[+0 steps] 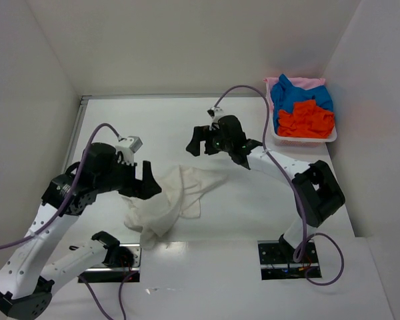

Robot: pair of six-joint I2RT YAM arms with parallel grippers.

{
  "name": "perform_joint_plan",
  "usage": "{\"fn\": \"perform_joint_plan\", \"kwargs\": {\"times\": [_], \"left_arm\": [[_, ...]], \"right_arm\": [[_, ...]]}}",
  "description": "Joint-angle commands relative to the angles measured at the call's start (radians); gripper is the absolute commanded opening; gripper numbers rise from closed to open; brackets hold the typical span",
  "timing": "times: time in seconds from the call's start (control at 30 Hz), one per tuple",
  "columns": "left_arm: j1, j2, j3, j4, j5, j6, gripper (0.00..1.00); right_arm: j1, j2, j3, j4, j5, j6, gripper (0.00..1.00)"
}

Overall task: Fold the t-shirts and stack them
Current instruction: Move the tshirt to the center of the board, then flatten out the tshirt

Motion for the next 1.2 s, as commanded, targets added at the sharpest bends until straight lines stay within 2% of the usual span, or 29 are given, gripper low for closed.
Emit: {"fn": "perform_joint_plan", "kwargs": {"times": [0.0, 0.23, 0.43, 0.63, 0.77, 0.87, 1.0, 1.17], "left_arm": [[0.005, 0.009, 0.012, 0.005, -0.101, -0.099, 1.00], [0.005, 0.101, -0.082, -0.015, -0.290, -0.305, 1.00], [0.005, 0.186, -0.148, -0.024, -0.329, -0.353, 1.00], [0.005, 0.250, -0.108, -0.024, -0.347, -0.443, 1.00], [0.005, 0.313, -0.159, 0.002, -0.312, -0.498, 1.00], [0.005, 0.298, -0.211, 0.029, -0.301, -0.557, 1.00], [0.005, 0.200, -0.289, 0.063, -0.301, -0.614, 0.92], [0.005, 0.246, -0.317, 0.085, -0.258, -0.614, 0.84]], "right_arm": [[0.000, -0.086, 0.018, 0.019, 0.061, -0.036, 1.00], [0.000, -0.195, -0.056, -0.004, 0.162, -0.058, 1.00], [0.000, -0.282, -0.106, -0.044, 0.194, -0.058, 1.00], [0.000, -0.320, -0.126, -0.044, 0.203, -0.058, 1.00], [0.000, -0.320, -0.137, -0.044, 0.203, -0.058, 1.00], [0.000, -0.340, -0.137, -0.044, 0.203, -0.069, 1.00], [0.000, -0.362, -0.157, -0.044, 0.214, -0.079, 1.00], [0.000, -0.353, -0.157, -0.044, 0.214, -0.098, 1.00]]}}
